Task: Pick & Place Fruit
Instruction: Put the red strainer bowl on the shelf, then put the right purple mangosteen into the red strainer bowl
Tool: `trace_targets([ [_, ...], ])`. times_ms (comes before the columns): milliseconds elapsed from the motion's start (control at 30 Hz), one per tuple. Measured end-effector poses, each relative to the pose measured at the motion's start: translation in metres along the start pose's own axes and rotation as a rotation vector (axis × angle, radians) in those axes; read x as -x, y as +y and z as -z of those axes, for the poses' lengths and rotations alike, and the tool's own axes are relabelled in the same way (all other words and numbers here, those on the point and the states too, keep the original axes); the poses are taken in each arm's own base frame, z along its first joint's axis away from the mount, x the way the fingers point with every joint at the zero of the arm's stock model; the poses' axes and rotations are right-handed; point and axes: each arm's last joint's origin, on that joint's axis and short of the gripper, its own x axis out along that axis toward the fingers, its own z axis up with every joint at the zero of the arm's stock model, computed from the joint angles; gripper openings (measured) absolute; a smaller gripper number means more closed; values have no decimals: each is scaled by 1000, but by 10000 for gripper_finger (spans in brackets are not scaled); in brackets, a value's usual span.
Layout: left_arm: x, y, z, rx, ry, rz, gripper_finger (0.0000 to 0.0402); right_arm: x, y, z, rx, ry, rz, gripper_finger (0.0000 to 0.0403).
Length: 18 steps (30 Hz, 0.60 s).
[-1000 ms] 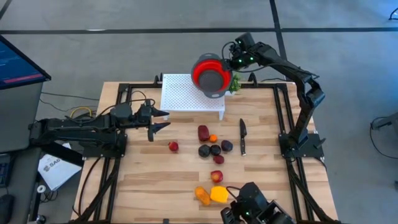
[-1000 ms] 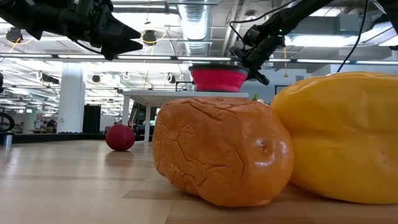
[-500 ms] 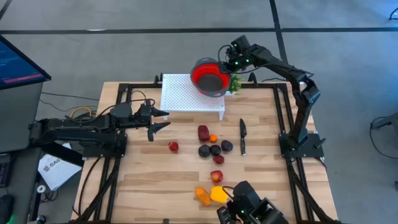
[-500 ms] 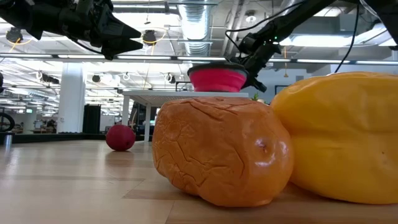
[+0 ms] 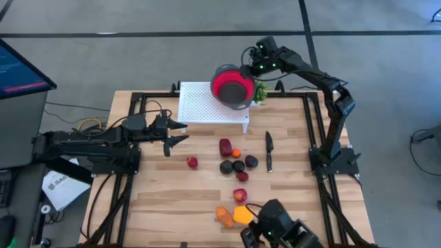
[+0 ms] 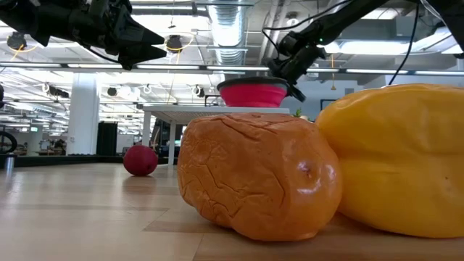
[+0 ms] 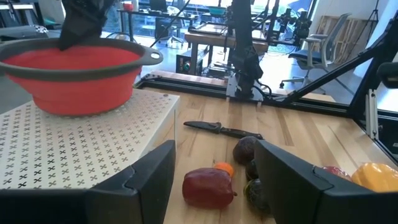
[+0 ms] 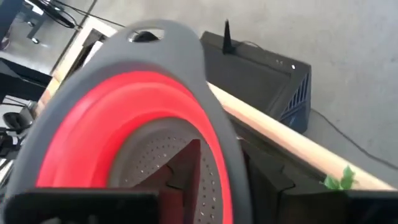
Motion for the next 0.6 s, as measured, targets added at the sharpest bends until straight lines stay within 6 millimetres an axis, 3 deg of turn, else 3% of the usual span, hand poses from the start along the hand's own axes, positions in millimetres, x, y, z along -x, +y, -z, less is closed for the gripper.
trace_targets([
  [167, 0, 0, 1, -2, 5, 5, 213, 21, 14, -14, 133, -106, 4, 138],
  [333, 0, -2, 1, -3, 14, 63, 213, 71, 57, -14, 369, -299, 172, 133],
  [467, 0, -5, 2, -11, 20, 111, 213, 109, 97, 10, 539, -378, 188, 113],
  [600, -1, -13, 4, -47, 40, 155, 213, 122, 123, 61, 649, -377, 137, 91],
])
